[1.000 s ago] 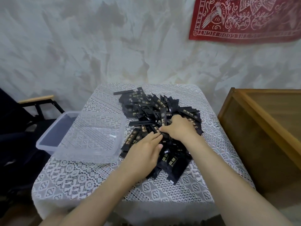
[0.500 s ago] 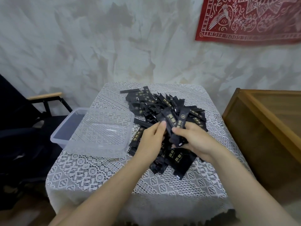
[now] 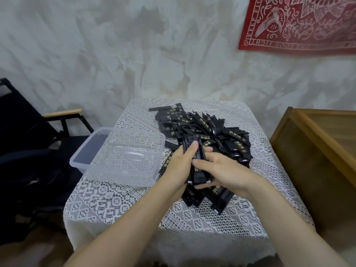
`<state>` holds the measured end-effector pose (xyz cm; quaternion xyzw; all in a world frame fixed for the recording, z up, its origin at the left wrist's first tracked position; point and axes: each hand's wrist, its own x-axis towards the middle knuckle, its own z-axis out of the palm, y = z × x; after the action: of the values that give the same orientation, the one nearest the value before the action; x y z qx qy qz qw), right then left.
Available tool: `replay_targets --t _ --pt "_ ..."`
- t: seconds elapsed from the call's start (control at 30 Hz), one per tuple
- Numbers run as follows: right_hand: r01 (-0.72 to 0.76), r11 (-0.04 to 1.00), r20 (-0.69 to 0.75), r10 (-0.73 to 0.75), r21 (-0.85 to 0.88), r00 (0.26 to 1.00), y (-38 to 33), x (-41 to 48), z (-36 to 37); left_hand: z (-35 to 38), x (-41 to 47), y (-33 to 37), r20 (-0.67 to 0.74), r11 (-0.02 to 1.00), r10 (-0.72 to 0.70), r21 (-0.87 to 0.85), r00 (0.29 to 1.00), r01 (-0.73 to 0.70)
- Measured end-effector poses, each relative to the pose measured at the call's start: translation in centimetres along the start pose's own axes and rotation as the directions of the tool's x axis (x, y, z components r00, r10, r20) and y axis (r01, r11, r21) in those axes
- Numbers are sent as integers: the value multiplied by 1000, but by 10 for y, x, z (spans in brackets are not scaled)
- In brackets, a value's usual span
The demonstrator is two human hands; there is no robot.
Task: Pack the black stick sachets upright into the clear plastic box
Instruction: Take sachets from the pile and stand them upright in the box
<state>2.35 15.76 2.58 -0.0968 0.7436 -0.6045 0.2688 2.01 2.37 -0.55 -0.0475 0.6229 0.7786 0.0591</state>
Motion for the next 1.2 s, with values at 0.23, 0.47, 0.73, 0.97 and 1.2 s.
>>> replay_targets --t 0.23,0.47,0.73,0.97,1.2 --pt "18 998 -25 -20 -65 1000 1 -16 -5 -8 -15 18 -72 996 89 -11 993 -90" --pt "114 993 -52 -115 -13 992 -15 -4 45 -50 -33 42 -168 983 183 25 969 -181" --pt "244 964 -91 -253 -105 963 -52 41 90 -98 -32 62 -191 987 154 -10 970 -159" --pt "224 967 -10 -227 -119 974 -56 78 110 -126 -22 58 -179 976 195 127 964 -174" --pt "145 952 12 -147 -270 989 -60 86 120 -164 -29 64 -204 583 538 791 818 -186"
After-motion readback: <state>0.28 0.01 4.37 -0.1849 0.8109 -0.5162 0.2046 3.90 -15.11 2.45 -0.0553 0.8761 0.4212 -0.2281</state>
